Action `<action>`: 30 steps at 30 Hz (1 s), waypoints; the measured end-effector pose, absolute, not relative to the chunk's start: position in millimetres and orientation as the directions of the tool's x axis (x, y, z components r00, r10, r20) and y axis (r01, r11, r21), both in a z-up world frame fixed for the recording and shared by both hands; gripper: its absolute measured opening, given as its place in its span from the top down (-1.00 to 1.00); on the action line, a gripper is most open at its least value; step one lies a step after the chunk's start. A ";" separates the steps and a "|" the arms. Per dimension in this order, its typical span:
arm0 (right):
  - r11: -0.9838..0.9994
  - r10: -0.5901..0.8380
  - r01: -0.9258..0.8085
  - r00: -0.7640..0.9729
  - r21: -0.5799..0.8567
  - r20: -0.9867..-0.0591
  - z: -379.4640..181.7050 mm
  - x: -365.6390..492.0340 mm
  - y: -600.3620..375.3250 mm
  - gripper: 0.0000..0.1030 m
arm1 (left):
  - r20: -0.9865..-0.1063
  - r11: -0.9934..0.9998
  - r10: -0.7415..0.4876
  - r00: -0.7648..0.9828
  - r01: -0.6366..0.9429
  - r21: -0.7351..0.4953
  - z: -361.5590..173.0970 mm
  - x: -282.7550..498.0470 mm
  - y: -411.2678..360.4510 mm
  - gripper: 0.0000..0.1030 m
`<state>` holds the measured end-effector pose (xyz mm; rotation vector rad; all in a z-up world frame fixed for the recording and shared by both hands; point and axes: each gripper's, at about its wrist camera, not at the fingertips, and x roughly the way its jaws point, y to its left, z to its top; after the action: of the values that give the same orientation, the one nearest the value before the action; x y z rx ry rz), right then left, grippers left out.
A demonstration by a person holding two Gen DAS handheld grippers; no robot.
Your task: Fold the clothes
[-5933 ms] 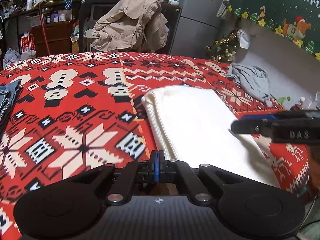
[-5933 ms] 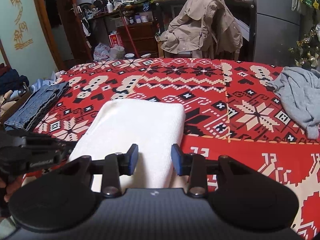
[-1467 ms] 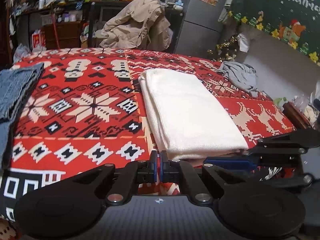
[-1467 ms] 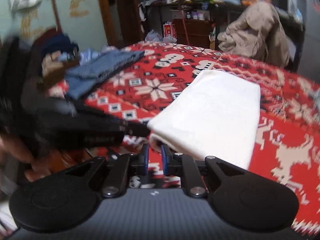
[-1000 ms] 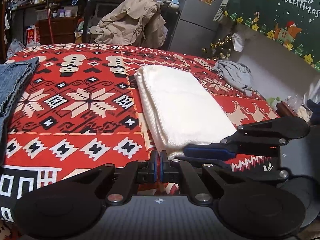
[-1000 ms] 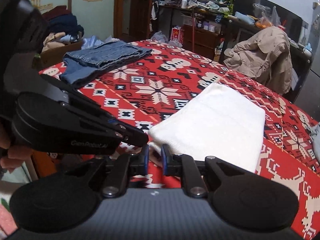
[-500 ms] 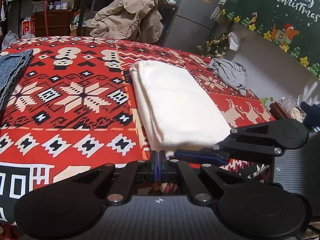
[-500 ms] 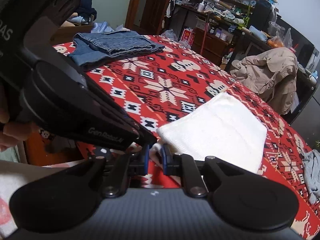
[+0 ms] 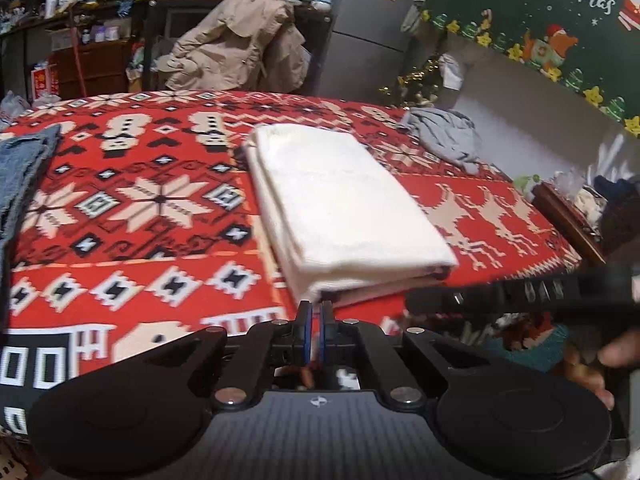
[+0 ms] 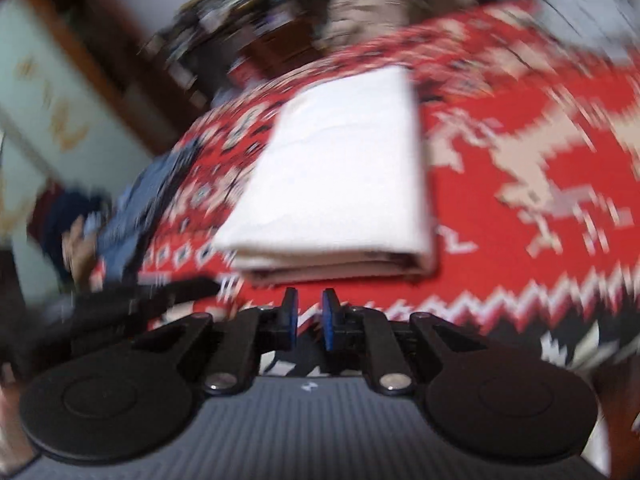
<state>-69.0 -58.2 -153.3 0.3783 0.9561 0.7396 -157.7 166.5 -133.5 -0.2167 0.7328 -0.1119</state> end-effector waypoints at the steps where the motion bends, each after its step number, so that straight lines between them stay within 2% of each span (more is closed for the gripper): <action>1: 0.683 0.729 -0.341 0.370 0.646 -0.576 -158.1 -65.3 -65.2 0.85 | -0.650 0.971 -0.183 0.738 0.033 -0.236 -133.1 -156.7 162.7 0.97; 2: 0.661 0.743 -0.283 0.374 0.695 -0.555 -163.3 -62.2 -70.6 0.95 | -0.648 0.970 -0.192 0.737 0.042 -0.239 -132.6 -155.5 159.1 0.97; 5: 0.589 0.782 -0.179 0.372 0.788 -0.501 -177.6 -59.7 -78.8 0.95 | -0.649 0.972 -0.194 0.736 0.055 -0.229 -131.2 -150.4 148.1 0.95; 11: 0.481 0.814 -0.025 0.384 0.876 -0.436 -199.4 -52.6 -84.2 0.94 | -0.656 0.994 -0.105 0.748 0.076 -0.073 -133.5 -145.5 125.6 0.87; 16: 0.381 0.832 0.095 0.398 0.920 -0.386 -220.1 -45.2 -85.0 0.85 | -0.648 0.997 -0.060 0.759 0.073 -0.007 -131.8 -148.1 123.9 0.81; 23: 0.315 0.838 0.144 0.421 0.938 -0.346 -231.9 -37.0 -79.5 0.84 | -0.632 0.988 -0.028 0.774 0.118 0.101 -131.7 -148.5 114.5 0.79; 27: 0.284 0.840 0.170 0.431 0.944 -0.330 -238.1 -33.7 -76.8 0.84 | -0.610 0.970 0.000 0.793 0.148 0.193 -133.5 -147.2 105.4 0.57; 30: 0.297 0.833 0.169 0.435 0.940 -0.341 -233.3 -32.3 -75.9 0.92 | -0.594 0.929 0.029 0.804 0.198 0.314 -139.6 -146.6 92.8 0.57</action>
<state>-32.2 -75.9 -233.3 1.2150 1.0592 0.5743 -146.6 92.8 -139.6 0.3755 0.6340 -0.0926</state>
